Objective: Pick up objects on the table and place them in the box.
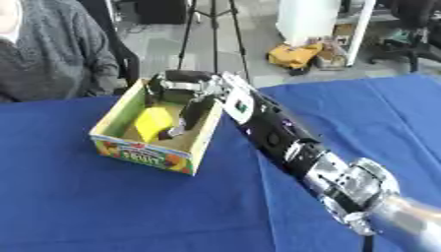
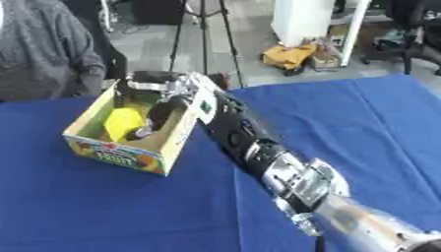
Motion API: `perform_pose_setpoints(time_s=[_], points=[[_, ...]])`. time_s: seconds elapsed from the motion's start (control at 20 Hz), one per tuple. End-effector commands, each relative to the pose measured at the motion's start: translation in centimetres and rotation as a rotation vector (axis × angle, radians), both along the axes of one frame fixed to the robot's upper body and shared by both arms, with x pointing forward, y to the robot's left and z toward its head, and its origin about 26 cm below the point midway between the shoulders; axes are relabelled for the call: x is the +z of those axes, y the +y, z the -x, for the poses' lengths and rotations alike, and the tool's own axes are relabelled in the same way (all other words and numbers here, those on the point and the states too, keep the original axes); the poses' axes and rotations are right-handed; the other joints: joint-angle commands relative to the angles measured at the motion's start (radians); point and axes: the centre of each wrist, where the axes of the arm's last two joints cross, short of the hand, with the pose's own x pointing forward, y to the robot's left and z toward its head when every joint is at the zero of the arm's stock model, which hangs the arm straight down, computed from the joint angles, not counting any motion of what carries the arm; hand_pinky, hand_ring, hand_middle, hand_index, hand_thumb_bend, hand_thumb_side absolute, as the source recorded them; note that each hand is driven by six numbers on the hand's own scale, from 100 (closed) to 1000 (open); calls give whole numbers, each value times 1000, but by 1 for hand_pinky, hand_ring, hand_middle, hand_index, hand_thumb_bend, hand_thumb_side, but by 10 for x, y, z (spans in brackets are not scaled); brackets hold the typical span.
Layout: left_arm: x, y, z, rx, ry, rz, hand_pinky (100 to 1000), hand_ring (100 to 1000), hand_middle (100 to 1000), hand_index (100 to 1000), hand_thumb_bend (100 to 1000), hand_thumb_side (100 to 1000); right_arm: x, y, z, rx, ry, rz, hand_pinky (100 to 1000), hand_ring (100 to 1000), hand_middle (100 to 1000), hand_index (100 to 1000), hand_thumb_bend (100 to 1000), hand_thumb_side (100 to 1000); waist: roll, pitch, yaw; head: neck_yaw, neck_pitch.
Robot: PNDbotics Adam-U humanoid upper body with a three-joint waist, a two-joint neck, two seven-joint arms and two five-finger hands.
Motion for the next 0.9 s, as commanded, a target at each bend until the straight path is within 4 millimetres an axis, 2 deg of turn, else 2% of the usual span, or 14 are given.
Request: perform_pose_setpoints(time_s=[0.05, 0.1, 0.3, 0.35, 0.45, 0.55, 0.9], points=[[9, -1, -2, -13, -32, 3, 564, 730, 572, 689, 113, 1000, 7, 3, -1, 78, -23, 94, 682, 782, 634, 655, 235, 295, 3, -12, -2, -6, -15], [9, -1, -2, -12, -32, 4, 564, 729, 572, 689, 113, 1000, 6, 3, -1, 83, -22, 103, 683, 782, 635, 657, 240, 297, 3, -11, -4, -6, -15], [9, -2, -2, -13, -33, 6, 564, 728, 571, 688, 113, 1000, -3, 8, -1, 112, -12, 153, 694, 796, 662, 701, 352, 355, 3, -9, -9, -8, -14], [9, -2, -2, -13, -33, 7, 564, 727, 571, 687, 113, 1000, -5, 9, -1, 121, -11, 165, 699, 802, 677, 718, 432, 385, 3, -9, -9, -9, -14], [9, -2, -2, -13, -32, 7, 564, 726, 571, 687, 113, 1000, -6, 11, -1, 137, -12, 183, 706, 813, 699, 735, 532, 416, 4, -9, -11, -9, -14], [9, -2, -2, -12, -31, 6, 564, 726, 571, 687, 113, 1000, -6, 12, -1, 146, -17, 191, 711, 826, 718, 743, 554, 452, 4, -10, -13, -10, -15], [9, -1, -2, -12, -33, 3, 564, 726, 571, 686, 113, 1000, -7, 11, -1, 144, -32, 197, 717, 840, 734, 748, 557, 462, 3, -13, -18, -10, -17]])
